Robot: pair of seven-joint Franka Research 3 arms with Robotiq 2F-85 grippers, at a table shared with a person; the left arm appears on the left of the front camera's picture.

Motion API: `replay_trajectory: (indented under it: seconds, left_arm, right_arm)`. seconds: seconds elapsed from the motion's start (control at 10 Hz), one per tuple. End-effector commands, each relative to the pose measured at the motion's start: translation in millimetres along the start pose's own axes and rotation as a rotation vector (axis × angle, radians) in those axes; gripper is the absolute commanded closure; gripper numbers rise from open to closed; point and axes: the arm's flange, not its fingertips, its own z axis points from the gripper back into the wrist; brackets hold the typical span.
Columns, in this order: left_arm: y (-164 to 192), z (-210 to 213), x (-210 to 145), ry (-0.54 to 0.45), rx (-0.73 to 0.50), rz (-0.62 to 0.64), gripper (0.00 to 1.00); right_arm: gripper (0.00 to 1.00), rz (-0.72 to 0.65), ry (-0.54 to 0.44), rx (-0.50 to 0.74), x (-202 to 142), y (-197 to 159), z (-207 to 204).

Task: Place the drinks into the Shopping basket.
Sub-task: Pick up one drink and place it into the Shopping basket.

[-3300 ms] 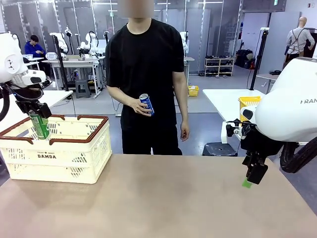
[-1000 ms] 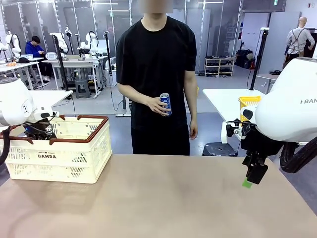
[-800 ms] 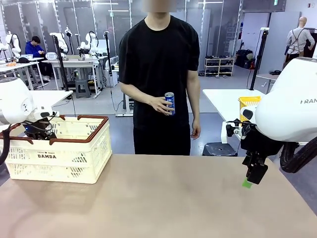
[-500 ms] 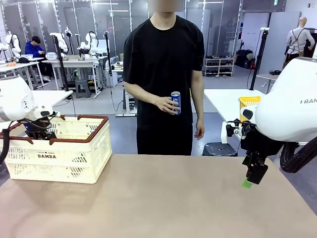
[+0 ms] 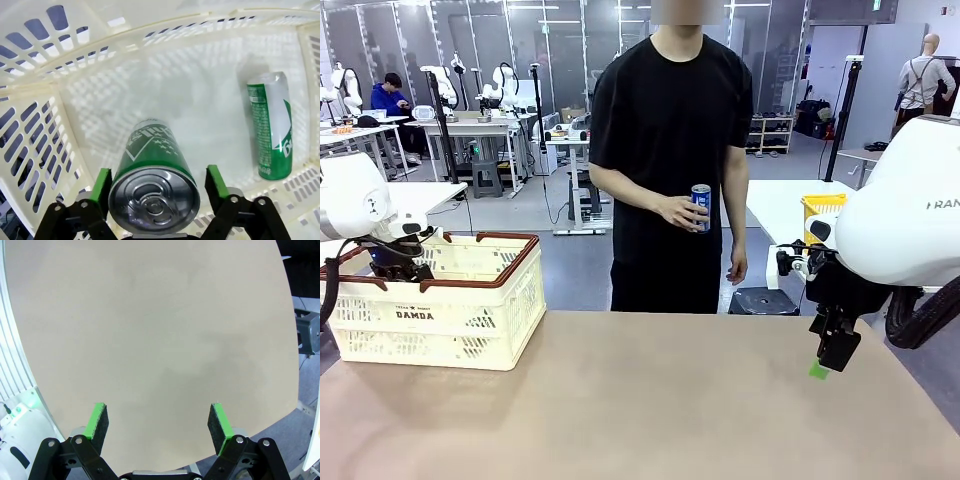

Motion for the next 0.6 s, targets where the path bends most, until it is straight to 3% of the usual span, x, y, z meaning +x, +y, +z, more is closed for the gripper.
replay_trajectory:
  seconds: [0.0,0.5]
  left_arm:
    - [3.9,8.1,9.3,0.001,-0.005,-0.029,0.0]
    - [-1.1,28.8,10.4,-0.019,-0.002,-0.024,0.0]
  right_arm:
    - [0.0,-0.002,0.008,-0.002,0.2,-0.4,0.9]
    - [0.0,-0.002,0.008,-0.002,0.2,-0.4,0.9]
